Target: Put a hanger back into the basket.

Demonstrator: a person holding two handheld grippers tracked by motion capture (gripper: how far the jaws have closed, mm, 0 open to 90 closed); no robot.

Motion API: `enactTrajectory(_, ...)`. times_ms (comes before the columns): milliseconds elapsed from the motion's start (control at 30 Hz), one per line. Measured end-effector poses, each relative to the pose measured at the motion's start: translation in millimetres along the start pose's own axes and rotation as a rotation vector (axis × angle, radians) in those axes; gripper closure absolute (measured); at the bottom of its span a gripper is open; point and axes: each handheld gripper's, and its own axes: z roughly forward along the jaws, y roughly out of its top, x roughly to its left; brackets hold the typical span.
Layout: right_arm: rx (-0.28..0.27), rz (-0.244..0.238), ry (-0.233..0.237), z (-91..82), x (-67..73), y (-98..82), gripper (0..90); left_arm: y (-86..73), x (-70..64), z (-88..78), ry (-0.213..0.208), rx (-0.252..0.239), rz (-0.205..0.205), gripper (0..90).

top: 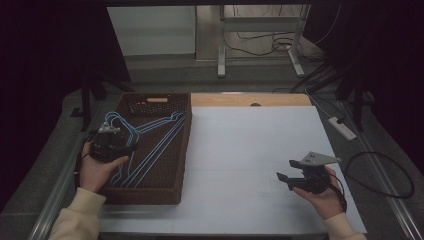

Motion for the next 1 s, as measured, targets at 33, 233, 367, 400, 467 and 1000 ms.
enactTrajectory(33,0.0,0.0,0.0,0.0,0.1,0.0,32.0,0.2,-2.1,-4.1,-0.019,-0.023,0.005,42.5)
enactTrajectory(233,-0.001,0.002,0.003,-0.7,0.2,0.0,31.9,-0.3,-20.3,-25.0,-0.109,-0.134,0.045,39.4)
enactTrajectory(367,-0.008,0.008,0.007,-2.4,-0.1,-0.4,32.0,-4.2,-34.2,-32.1,-0.17,-0.183,0.075,38.0)
enactTrajectory(400,-0.009,0.012,0.007,-3.1,-0.1,-0.6,31.9,-5.2,-37.2,-32.9,-0.181,-0.192,0.08,37.7)
enactTrajectory(467,-0.016,0.017,0.012,-4.4,-0.5,-1.3,31.9,-6.4,-41.0,-33.6,-0.197,-0.201,0.086,37.0)
enactTrajectory(1000,-0.048,0.077,0.029,-20.6,-5.9,-14.3,32.0,-35.5,-83.9,-22.7,-0.295,-0.235,0.129,35.0)
